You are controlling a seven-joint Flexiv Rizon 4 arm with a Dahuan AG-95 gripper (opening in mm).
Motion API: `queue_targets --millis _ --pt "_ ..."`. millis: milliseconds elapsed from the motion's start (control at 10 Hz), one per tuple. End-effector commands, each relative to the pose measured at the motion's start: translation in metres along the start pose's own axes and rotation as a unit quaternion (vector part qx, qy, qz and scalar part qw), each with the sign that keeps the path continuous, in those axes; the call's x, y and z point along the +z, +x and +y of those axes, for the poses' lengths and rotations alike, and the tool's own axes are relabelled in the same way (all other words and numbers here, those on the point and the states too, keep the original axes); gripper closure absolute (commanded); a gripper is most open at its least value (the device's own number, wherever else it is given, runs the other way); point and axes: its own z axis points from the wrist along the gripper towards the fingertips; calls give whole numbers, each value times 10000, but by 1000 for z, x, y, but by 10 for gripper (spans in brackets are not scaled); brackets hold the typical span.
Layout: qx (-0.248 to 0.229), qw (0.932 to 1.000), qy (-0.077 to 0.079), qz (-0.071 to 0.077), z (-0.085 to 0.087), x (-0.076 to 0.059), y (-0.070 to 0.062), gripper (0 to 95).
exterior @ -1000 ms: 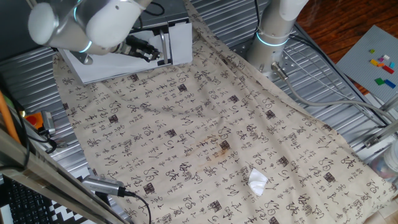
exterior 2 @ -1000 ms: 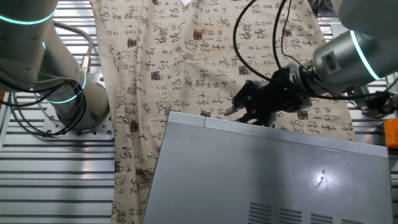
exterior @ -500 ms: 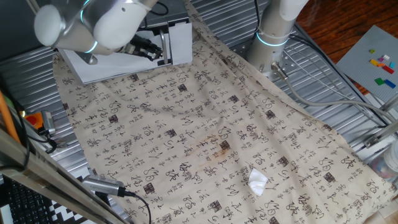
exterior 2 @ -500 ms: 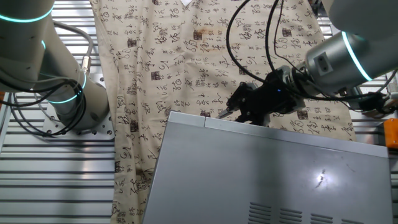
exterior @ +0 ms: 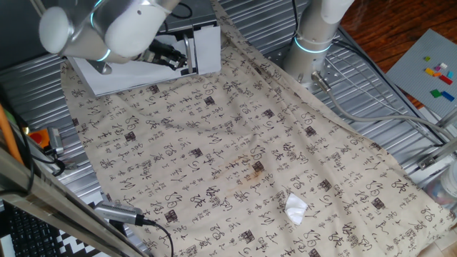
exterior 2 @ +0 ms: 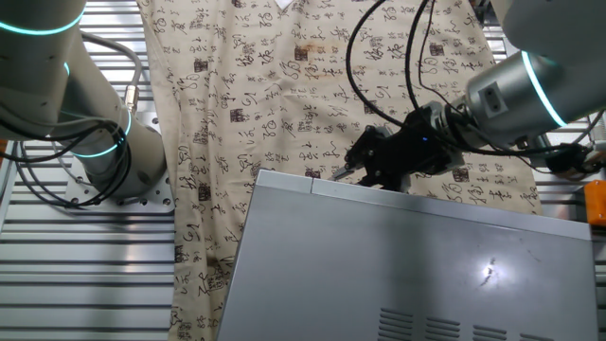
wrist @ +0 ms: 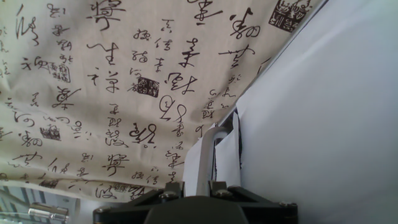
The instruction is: Open the microwave door
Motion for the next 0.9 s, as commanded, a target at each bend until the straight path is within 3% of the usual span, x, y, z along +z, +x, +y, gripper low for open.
queue_targets --millis 100,200,500,900 --pt "62 9999 -89 1 -1 0 0 760" --pt "122 9996 -260 -20 -1 -1 -1 760" --pt "224 9985 -506 -7 0 -4 -4 760" --pt "276 9975 -646 -8 0 -4 -4 760"
